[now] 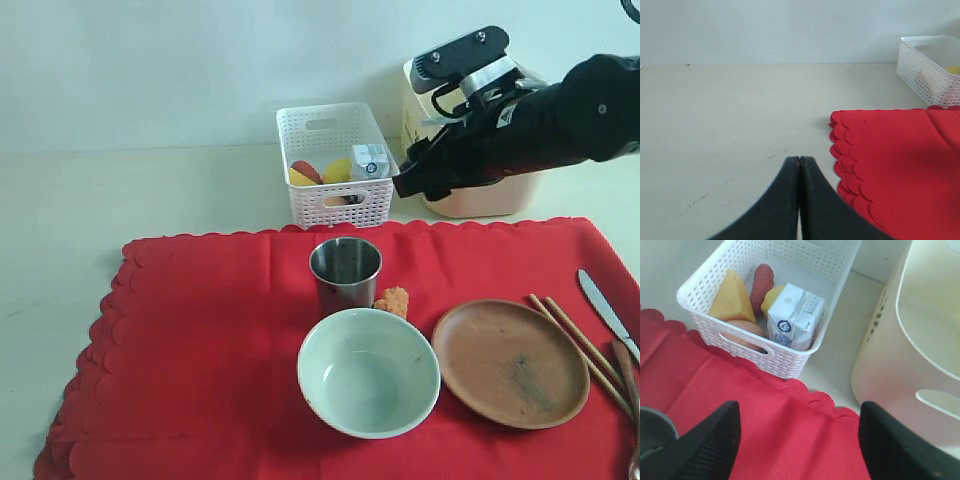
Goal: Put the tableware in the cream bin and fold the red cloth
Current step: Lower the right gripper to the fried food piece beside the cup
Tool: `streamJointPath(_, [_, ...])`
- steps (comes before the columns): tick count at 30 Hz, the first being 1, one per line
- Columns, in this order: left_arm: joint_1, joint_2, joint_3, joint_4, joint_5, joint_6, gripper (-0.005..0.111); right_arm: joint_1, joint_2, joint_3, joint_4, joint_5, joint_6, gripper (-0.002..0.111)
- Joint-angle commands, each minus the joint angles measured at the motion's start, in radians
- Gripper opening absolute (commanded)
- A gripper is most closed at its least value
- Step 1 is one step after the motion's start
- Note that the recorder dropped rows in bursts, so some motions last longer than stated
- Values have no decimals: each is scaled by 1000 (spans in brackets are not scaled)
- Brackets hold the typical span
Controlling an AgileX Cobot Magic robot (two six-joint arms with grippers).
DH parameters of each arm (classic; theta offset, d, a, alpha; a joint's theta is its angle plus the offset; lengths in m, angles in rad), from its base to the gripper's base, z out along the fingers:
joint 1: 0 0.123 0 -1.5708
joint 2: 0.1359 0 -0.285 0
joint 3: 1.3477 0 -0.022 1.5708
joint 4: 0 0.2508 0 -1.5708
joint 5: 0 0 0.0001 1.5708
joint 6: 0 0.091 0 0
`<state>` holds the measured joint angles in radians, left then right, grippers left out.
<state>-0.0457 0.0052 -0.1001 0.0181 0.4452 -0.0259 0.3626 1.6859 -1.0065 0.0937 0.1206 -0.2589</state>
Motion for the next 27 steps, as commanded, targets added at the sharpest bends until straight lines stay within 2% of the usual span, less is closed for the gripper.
streamJointPath(1, [1, -5, 2, -4, -12, 1, 0, -2, -12, 38, 2, -43, -8, 64])
streamJointPath(7, [1, -5, 2, -4, -12, 1, 0, -2, -45, 115, 9, -101, 3, 60])
streamJointPath(15, [1, -5, 2, -4, -12, 1, 0, -2, -115, 202, 32, -141, 54, 59])
streamJointPath(27, [1, -5, 2, -4, -12, 1, 0, -2, -136, 232, 40, -129, 89, 59])
